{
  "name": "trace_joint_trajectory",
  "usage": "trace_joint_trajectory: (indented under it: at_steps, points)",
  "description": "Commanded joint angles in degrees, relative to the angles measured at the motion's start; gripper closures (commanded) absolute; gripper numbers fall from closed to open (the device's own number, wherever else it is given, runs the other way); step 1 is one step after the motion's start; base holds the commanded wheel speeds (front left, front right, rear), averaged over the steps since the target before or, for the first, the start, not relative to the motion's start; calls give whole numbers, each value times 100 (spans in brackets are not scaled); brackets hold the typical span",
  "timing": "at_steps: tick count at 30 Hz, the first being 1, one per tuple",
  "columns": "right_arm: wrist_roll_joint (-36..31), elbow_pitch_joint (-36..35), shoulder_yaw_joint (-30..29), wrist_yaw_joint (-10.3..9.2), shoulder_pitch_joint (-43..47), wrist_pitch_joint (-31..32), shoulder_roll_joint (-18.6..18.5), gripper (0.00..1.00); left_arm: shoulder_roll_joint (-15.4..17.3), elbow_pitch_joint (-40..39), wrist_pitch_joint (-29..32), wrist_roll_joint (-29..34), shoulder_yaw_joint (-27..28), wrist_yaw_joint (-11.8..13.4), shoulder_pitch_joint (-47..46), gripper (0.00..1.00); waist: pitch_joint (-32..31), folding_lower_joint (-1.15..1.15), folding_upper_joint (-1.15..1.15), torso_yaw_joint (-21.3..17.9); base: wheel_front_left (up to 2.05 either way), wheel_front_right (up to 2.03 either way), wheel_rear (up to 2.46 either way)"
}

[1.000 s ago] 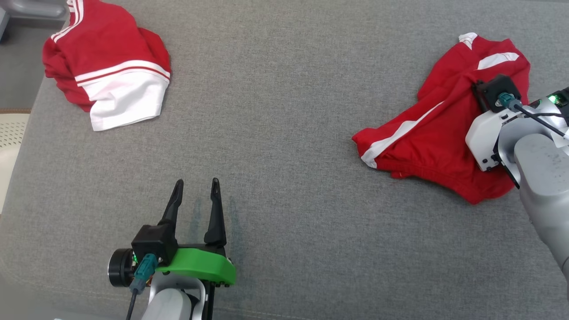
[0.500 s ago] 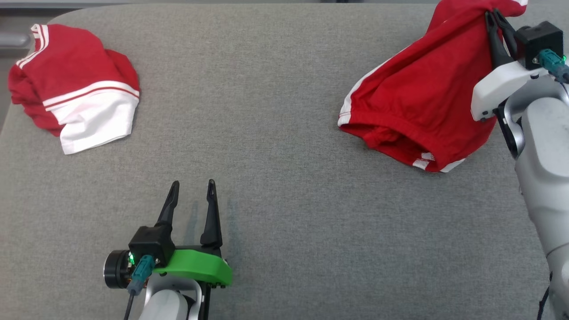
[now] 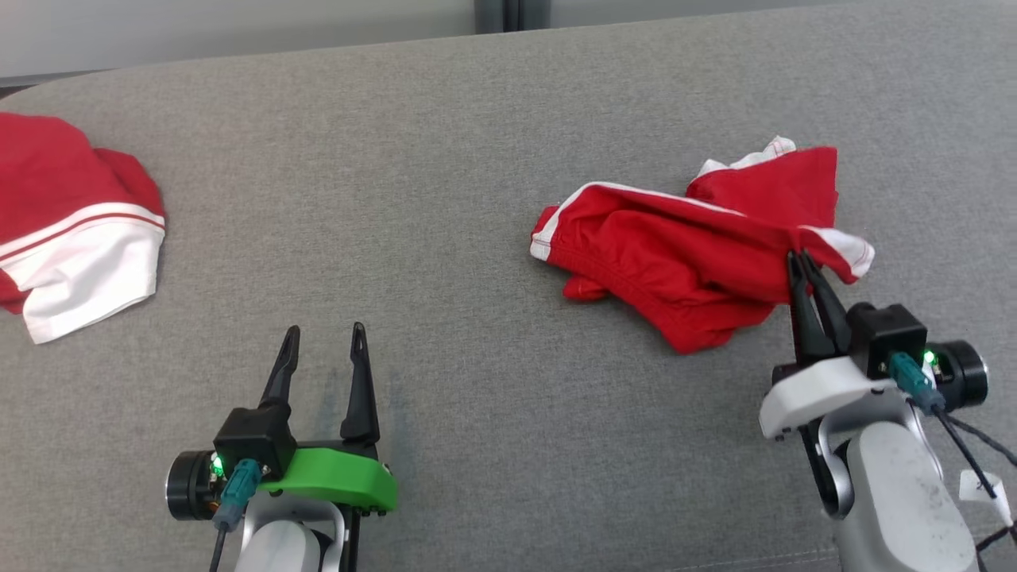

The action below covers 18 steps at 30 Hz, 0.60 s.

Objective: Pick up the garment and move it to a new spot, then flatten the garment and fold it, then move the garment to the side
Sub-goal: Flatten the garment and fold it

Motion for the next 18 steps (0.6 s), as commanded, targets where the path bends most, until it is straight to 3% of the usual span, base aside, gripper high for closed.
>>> trace_joint_trajectory:
  at_steps: [1,12,13,14,15,16,18]
  points:
    - [155,-81,84,-10,226,-15,6,100,17,10,-3,25,22,-34,-4,0,-33,0,0,-134,0,0,0]
    - [398,-76,370,-10,907,-15,9,96,18,60,-3,66,-14,-93,-55,0,-113,0,0,-223,0,0,0]
    - [416,-51,398,-10,935,-15,9,89,18,68,-3,59,-29,-94,-58,0,-123,0,0,-220,0,0,0]
    - [420,-46,411,-10,942,-15,4,73,18,72,-3,50,-39,-94,-58,0,-133,0,0,-217,0,0,0]
    - [397,-20,480,-10,959,-15,6,40,18,82,-3,41,-51,-95,-53,0,-153,0,0,-214,0,0,0]
    - [398,-3,519,-10,987,-16,10,0,18,91,-3,35,-56,-90,-44,0,-170,0,0,-215,0,0,0]
    - [439,37,579,-10,1052,-16,7,0,18,114,-3,27,-67,-95,-9,0,-223,0,0,-222,0,0,0]
